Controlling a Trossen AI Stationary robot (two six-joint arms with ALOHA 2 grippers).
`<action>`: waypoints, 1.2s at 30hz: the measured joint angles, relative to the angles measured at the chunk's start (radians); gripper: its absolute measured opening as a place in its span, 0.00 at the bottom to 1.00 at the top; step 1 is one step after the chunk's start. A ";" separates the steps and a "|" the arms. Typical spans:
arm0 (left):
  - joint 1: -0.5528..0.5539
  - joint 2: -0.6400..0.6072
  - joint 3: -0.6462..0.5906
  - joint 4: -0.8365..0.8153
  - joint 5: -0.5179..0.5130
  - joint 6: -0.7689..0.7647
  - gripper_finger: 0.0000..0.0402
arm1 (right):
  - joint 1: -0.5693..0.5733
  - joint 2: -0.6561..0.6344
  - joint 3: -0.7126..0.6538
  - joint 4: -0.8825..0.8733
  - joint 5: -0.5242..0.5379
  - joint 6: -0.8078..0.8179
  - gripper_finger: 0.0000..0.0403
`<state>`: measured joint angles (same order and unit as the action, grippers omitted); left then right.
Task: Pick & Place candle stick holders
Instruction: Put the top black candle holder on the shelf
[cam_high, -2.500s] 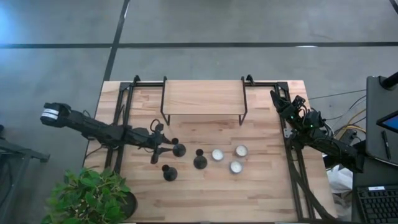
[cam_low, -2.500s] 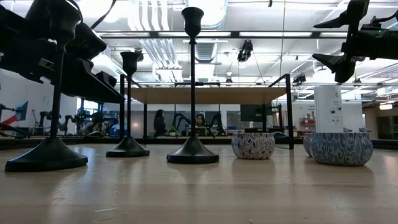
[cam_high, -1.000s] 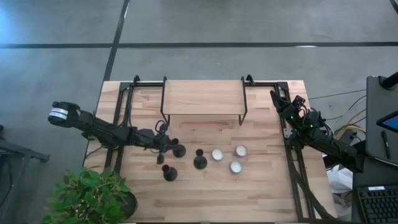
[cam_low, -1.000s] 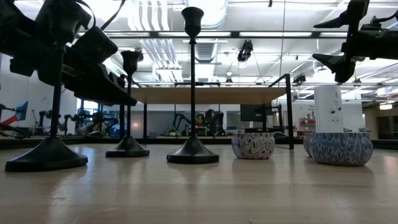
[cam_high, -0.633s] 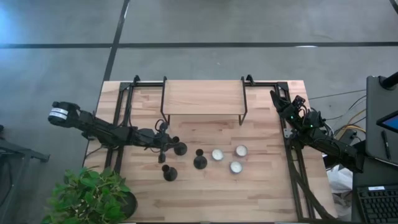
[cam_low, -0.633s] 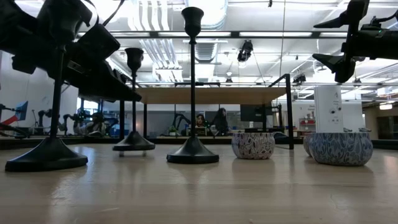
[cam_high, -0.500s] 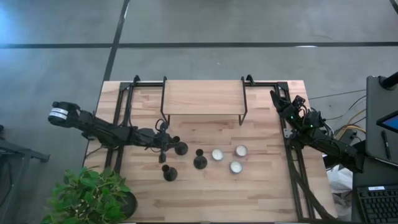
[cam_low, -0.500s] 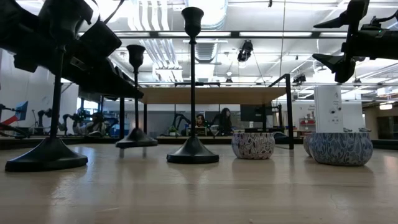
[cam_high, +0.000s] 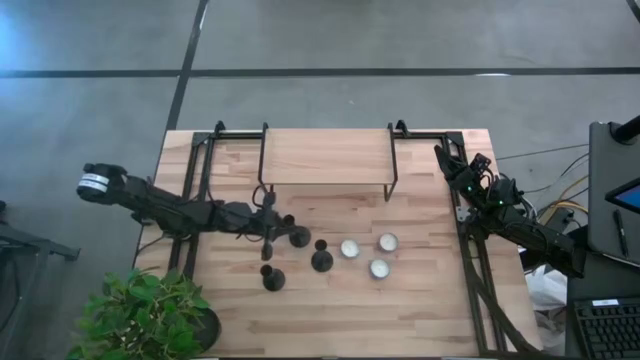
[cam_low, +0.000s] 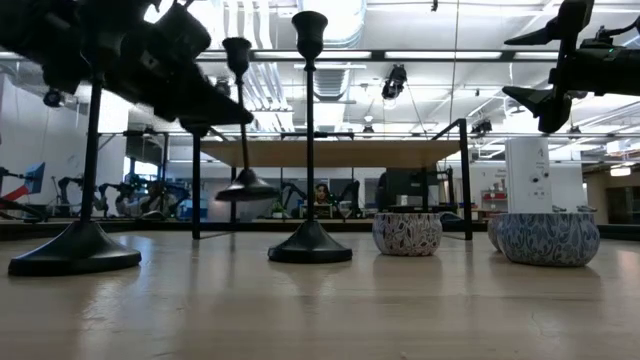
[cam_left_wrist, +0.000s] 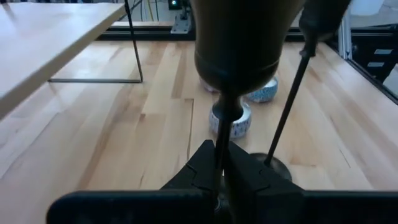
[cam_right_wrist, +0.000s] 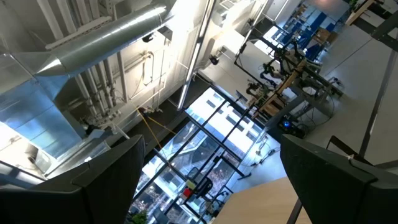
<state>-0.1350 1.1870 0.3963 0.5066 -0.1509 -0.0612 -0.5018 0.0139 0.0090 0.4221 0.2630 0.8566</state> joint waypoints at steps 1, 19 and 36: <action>0.002 -0.003 0.018 -0.029 0.000 0.002 0.05 | 0.000 0.000 0.000 0.000 0.000 0.000 0.91; 0.078 -0.062 0.325 -0.408 0.086 0.141 0.06 | 0.000 0.001 0.000 -0.001 0.000 0.000 0.91; 0.245 -0.061 0.533 -0.618 0.224 0.137 0.06 | 0.000 0.001 0.000 -0.001 0.000 0.000 0.91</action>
<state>0.1098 1.1264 0.9291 -0.1112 0.0735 0.0761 -0.5018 0.0153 0.0090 0.4210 0.2630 0.8564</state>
